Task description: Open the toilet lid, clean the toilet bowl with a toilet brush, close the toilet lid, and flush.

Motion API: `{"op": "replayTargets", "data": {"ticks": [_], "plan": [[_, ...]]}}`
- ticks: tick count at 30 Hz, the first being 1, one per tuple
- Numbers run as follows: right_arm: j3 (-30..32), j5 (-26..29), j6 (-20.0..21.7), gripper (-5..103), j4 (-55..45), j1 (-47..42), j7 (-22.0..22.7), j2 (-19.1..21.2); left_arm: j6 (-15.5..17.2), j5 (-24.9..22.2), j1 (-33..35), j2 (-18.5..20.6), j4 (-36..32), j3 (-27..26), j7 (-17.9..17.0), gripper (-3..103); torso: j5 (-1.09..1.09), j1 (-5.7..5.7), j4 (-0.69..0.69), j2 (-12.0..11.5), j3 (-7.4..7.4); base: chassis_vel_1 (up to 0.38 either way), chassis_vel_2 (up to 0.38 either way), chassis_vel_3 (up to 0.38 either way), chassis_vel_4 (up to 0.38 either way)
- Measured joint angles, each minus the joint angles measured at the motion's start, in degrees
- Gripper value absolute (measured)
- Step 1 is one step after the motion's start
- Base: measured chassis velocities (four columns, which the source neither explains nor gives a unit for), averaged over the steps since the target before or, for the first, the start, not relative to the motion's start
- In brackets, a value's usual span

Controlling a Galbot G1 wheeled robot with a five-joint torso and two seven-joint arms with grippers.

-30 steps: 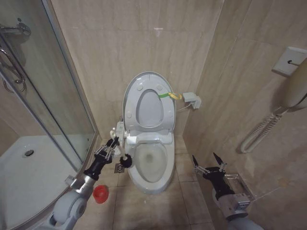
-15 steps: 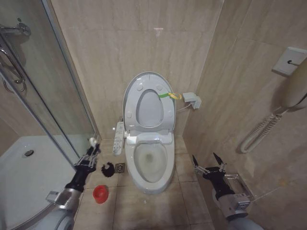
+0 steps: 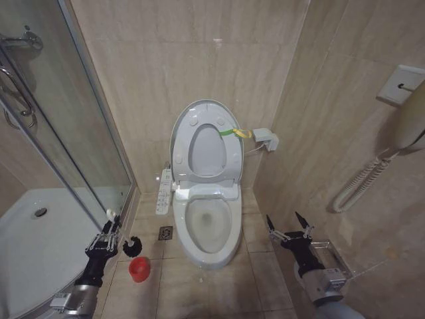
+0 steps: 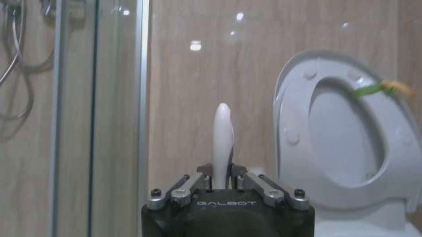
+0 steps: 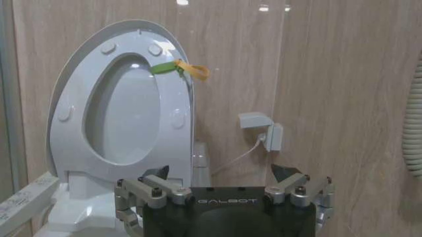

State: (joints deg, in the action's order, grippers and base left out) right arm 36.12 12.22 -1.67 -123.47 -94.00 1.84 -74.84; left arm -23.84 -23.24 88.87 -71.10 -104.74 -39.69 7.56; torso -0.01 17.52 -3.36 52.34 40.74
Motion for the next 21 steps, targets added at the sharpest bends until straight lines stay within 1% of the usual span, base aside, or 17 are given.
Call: {"op": "replayTargets", "data": {"ticks": [1, 4, 6, 8, 9, 12, 13, 15, 18, 19, 21], "plan": [[0.0, 0.0, 0.0, 100, 0.0, 0.0, 0.0, 0.0, 0.0, 0.0, 0.0, 0.0, 0.0, 0.0, 0.0, 18, 0.00, 0.00, 0.00, 0.0, 0.00, 0.000, 0.000, 0.000, 0.000], [0.0, 0.0, 0.0, 100, 0.0, 0.0, 0.0, 0.0, -0.3, -0.3, -1.5, -0.2, 3.5, 0.7, 0.1, 18, 0.01, 0.00, -0.01, 0.0, 0.00, 0.000, 0.000, 0.000, 0.000], [0.0, 0.0, 0.0, 100, 0.0, 0.0, 0.0, 0.0, -0.5, -0.3, -1.8, -0.2, 4.2, 0.8, 0.2, 18, 0.00, 0.00, -0.01, 0.0, 0.00, 0.000, 0.000, 0.000, 0.000], [0.0, 0.0, 0.0, 100, 0.0, 0.0, 0.0, 0.0, -1.9, -0.6, -3.0, -0.1, 7.5, 0.9, 1.2, 18, 0.01, 0.00, 0.00, 0.0, 0.00, 0.000, 0.000, 0.000, 0.000], [0.0, 0.0, 0.0, 100, 0.0, 0.0, 0.0, 0.0, -1.9, -0.6, -3.0, -0.1, 7.5, 0.9, 1.2, 18, 0.01, 0.00, 0.00, 0.0, 0.00, 0.000, 0.000, 0.000, 0.000], [0.0, 0.0, 0.0, 100, 0.0, 0.0, 0.0, 0.0, -4.0, -2.0, -4.9, 0.3, 12.4, 0.9, 2.9, 18, 0.00, 0.00, 0.00, 0.0, 0.00, 0.000, 0.000, 0.000, 0.000], [0.0, 0.0, 0.0, 100, 0.0, 0.0, 0.0, 0.0, -5.0, -3.4, -5.7, 0.6, 14.5, 1.0, 3.9, 18, 0.01, 0.00, -0.01, 0.0, 0.00, 0.000, 0.000, 0.000, 0.000], [0.0, 0.0, 0.0, 100, 0.0, 0.0, 0.0, 0.0, -5.4, -4.2, -6.1, 0.7, 15.6, 1.2, 4.2, 18, 0.00, 0.00, 0.00, 0.0, 0.00, 0.000, 0.000, 0.000, 0.000], [0.0, 0.0, 0.0, 100, 0.0, 0.0, 0.0, 0.0, -8.4, -6.7, -7.3, 0.9, 20.1, 1.1, 7.0, 18, 0.00, 0.00, -0.01, 0.0, 0.00, 0.000, 0.000, 0.000, 0.000], [0.0, 0.0, 0.0, 100, 0.0, 0.0, 0.0, 0.0, -8.4, -6.7, -7.3, 0.9, 20.1, 1.1, 7.0, 18, 0.00, 0.00, -0.01, 0.0, 0.00, 0.000, 0.000, 0.000, 0.000], [0.0, 0.0, 0.0, 100, 0.0, 0.0, 0.0, 0.0, -10.8, -9.2, -8.2, 1.1, 23.6, 0.8, 9.7, 18, 0.00, 0.00, -0.01, 0.0, 0.00, 0.000, 0.000, 0.000, 0.000]]}}
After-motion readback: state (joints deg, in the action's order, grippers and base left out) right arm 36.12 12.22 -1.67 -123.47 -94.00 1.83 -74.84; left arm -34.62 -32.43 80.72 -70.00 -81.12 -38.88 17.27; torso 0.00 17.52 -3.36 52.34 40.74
